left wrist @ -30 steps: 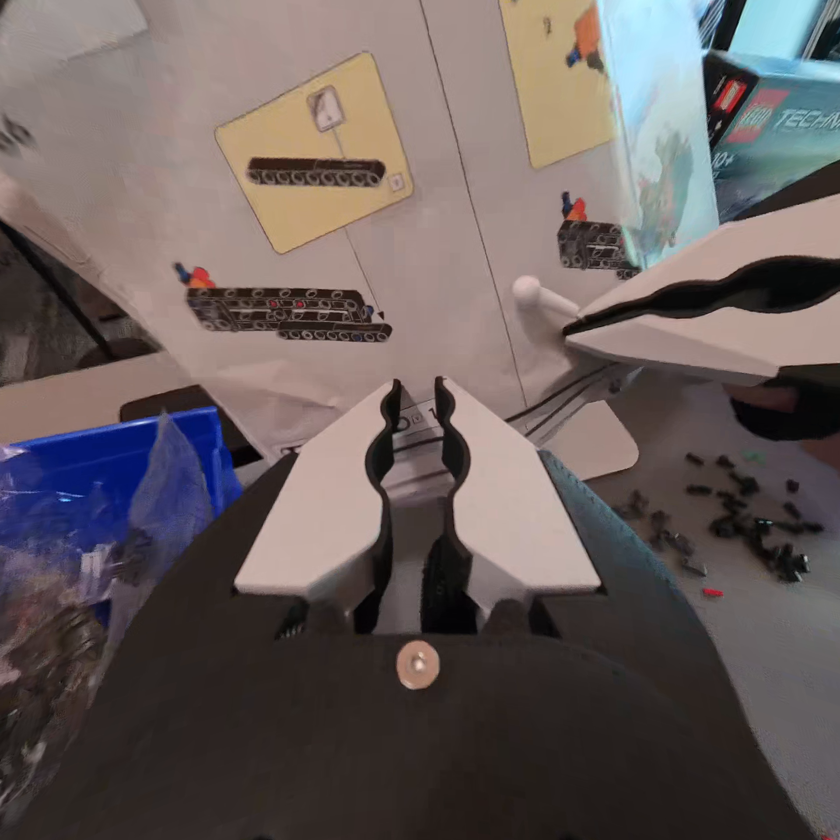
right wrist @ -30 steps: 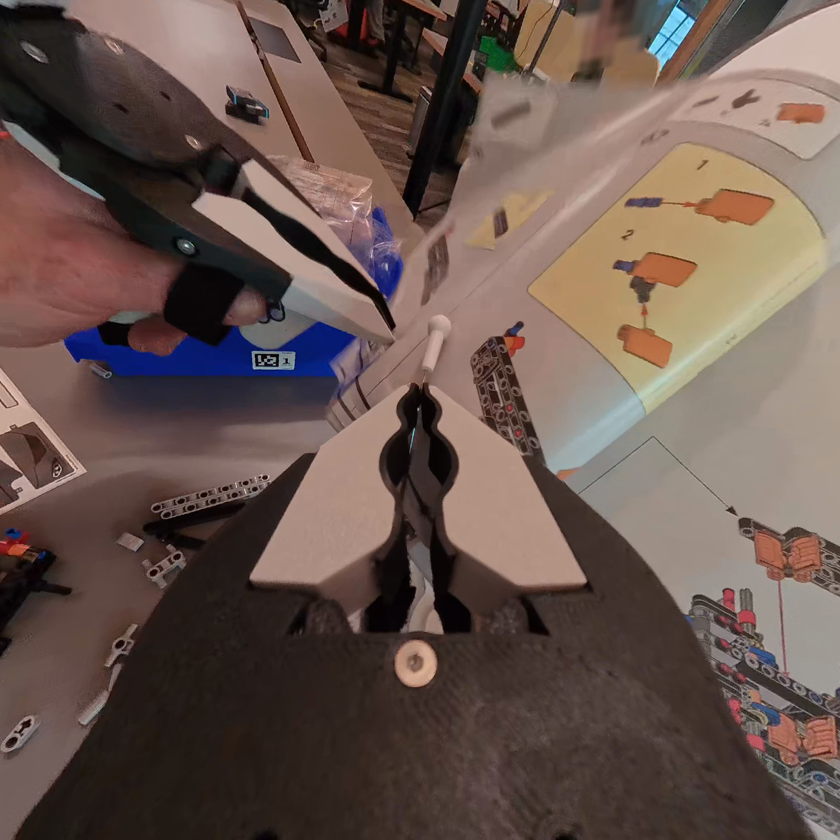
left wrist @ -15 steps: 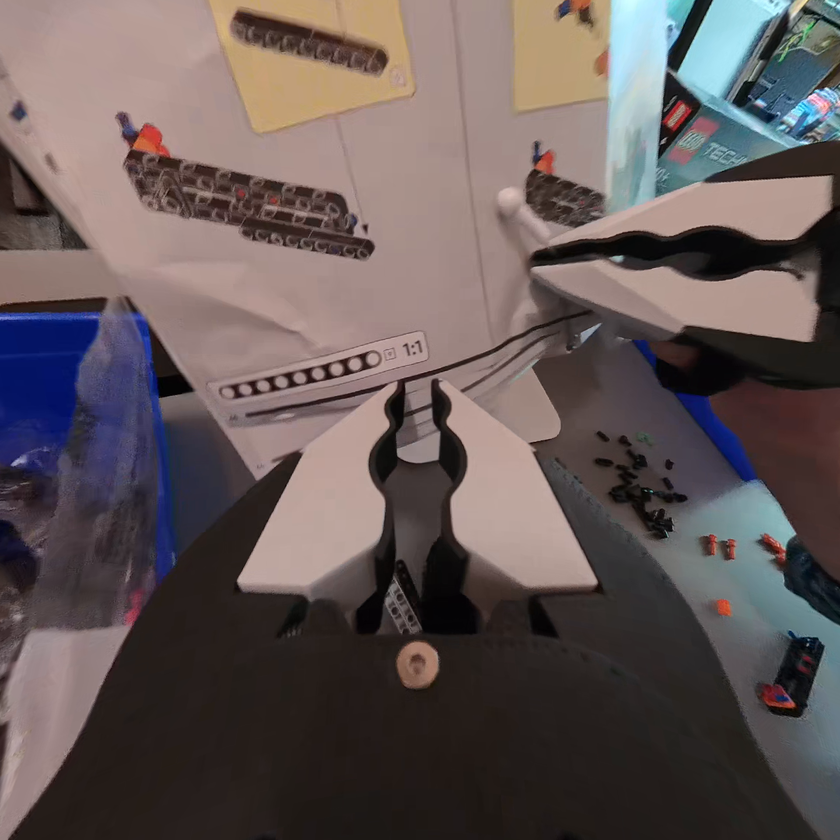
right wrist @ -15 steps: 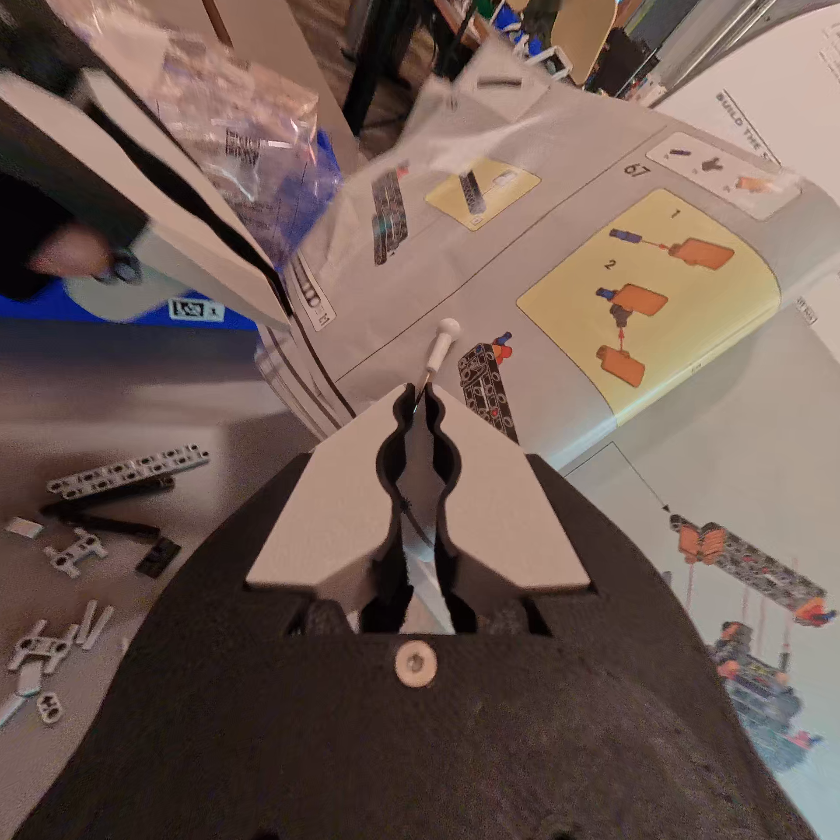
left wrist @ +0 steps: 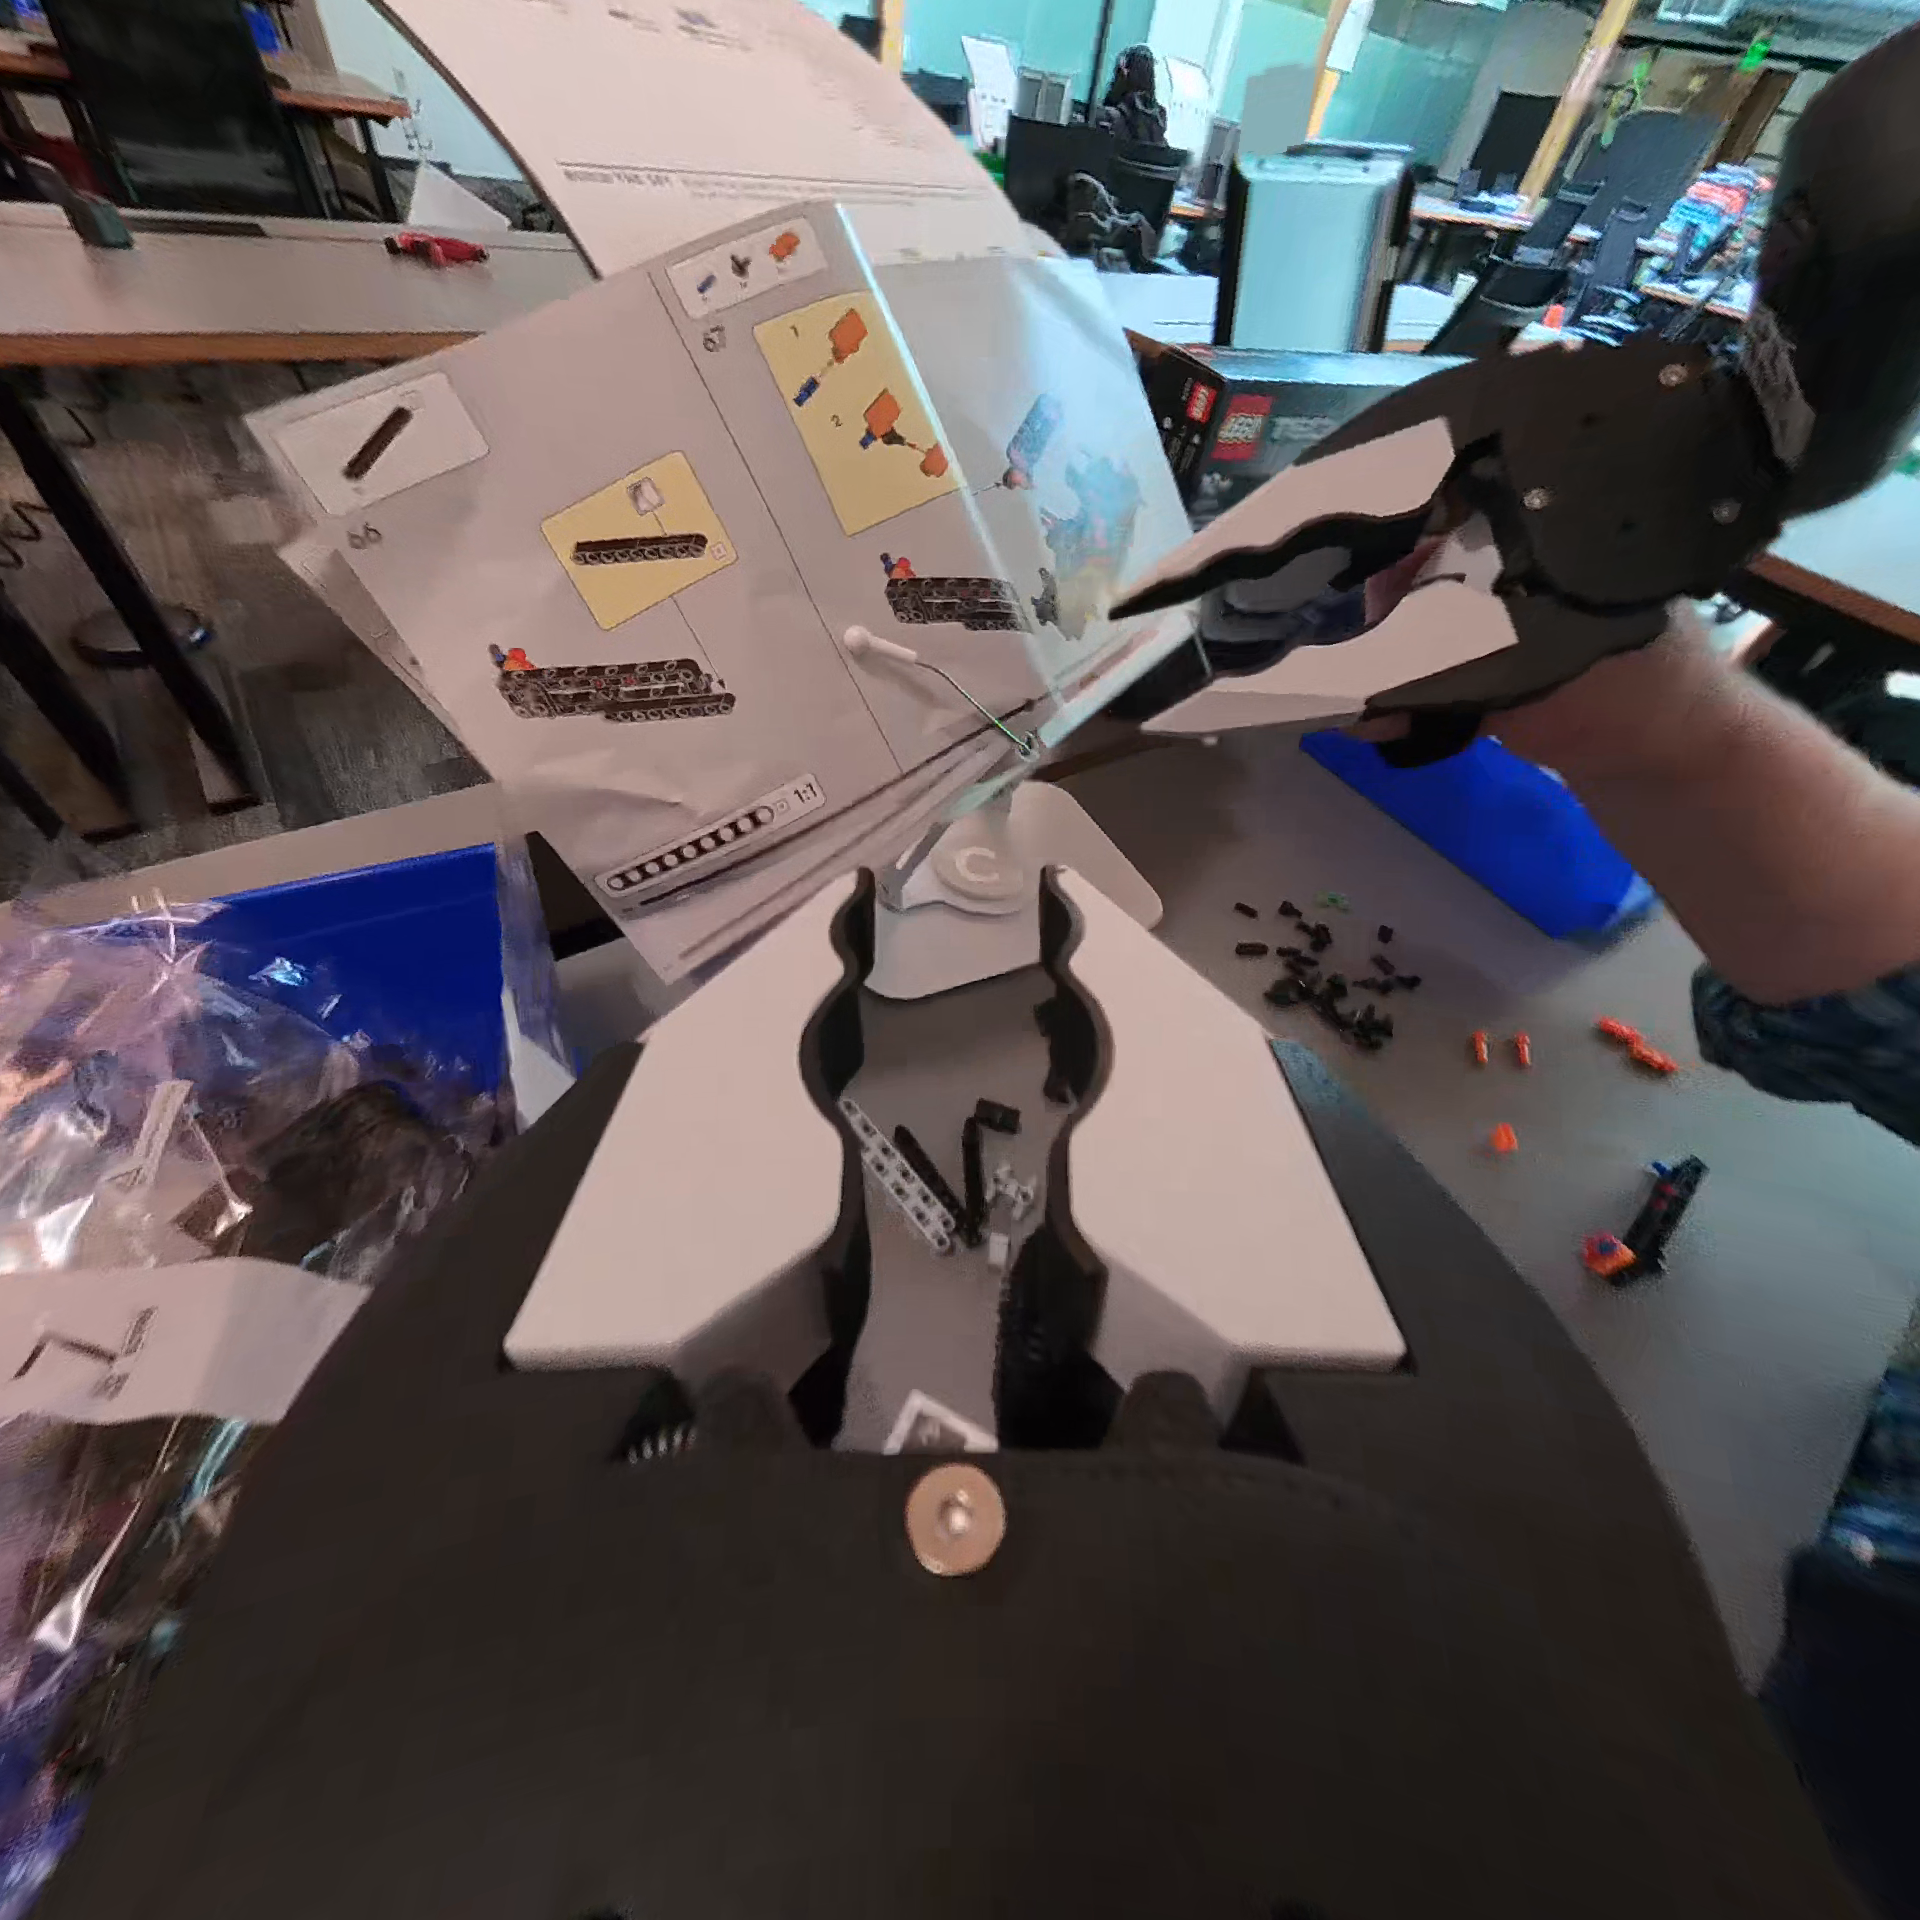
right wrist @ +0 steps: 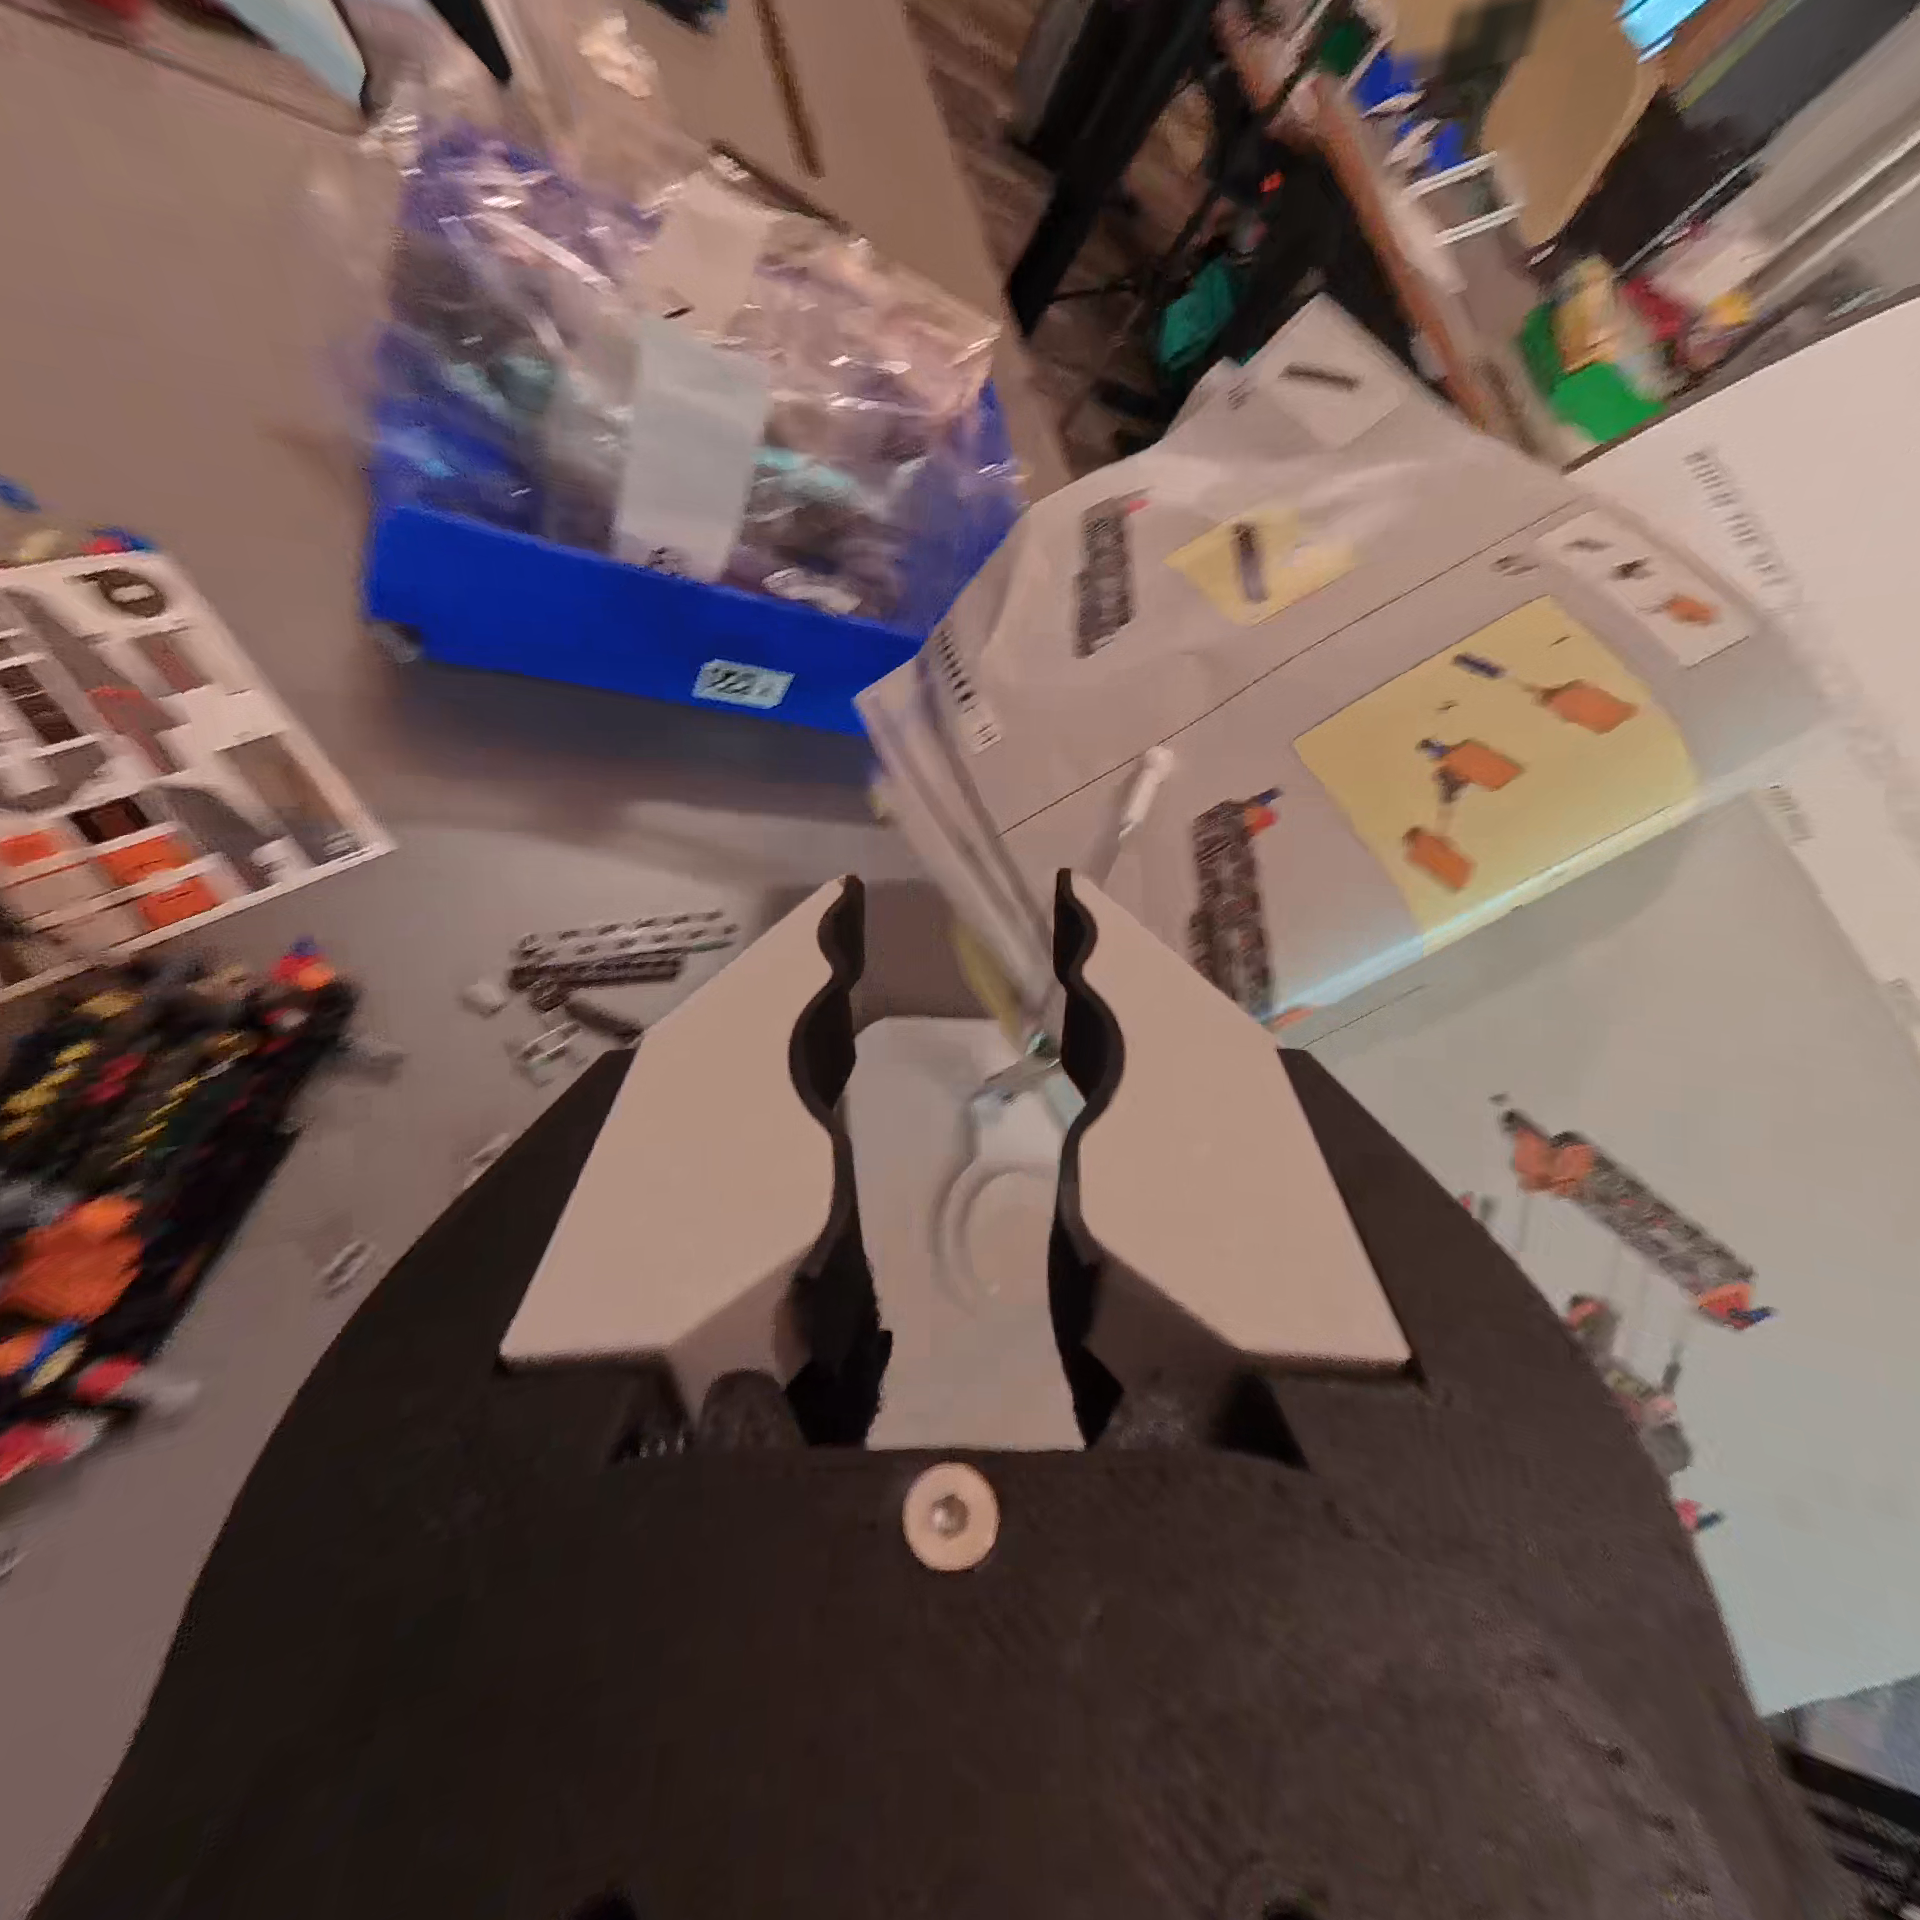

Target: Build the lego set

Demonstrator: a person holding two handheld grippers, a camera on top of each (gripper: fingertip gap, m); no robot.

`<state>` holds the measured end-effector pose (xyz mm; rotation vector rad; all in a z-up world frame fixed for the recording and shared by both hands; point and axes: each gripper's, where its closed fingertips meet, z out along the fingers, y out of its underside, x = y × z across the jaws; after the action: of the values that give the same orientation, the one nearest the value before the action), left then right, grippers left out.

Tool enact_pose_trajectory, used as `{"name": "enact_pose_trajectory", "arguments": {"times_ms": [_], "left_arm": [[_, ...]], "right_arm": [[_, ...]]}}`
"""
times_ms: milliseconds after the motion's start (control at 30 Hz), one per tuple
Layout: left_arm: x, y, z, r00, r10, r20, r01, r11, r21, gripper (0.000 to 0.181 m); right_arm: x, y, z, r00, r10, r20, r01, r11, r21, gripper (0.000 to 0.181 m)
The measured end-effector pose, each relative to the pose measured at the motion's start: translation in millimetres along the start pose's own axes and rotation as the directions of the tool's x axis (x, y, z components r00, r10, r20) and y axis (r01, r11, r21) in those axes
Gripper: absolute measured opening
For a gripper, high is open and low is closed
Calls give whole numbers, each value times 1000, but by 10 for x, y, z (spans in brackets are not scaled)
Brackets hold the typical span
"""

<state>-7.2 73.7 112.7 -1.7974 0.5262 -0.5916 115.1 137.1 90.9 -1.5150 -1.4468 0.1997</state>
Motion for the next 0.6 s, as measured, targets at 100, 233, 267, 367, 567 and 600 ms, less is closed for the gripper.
{"name": "enact_pose_trajectory", "arguments": {"times_ms": [100,233,267,367,567,600], "left_arm": [[88,139,-275,999,45,-8,-45,998,-49,35],[300,410,-514,992,97,-80,-107,986,-128,34],[345,500,-533,991,100,-92,-114,981,-158,33],[436,809,-537,987,127,-103,-149,957,-250,33],[549,1061,-508,988,100,-121,-131,951,-280,31],[567,1082,-512,988,101,-121,-131,951,-281,31]], "right_arm": [[-308,144,-266,991,28,128,-20,998,-64,26],[-712,590,-479,965,82,248,-27,975,-218,16],[-802,723,-460,960,106,258,-38,967,-252,17],[-1148,972,-225,927,183,328,-91,956,-277,19],[-1469,1210,735,913,94,397,12,967,-256,27],[-1459,1200,891,916,56,397,45,970,-241,24]]}}
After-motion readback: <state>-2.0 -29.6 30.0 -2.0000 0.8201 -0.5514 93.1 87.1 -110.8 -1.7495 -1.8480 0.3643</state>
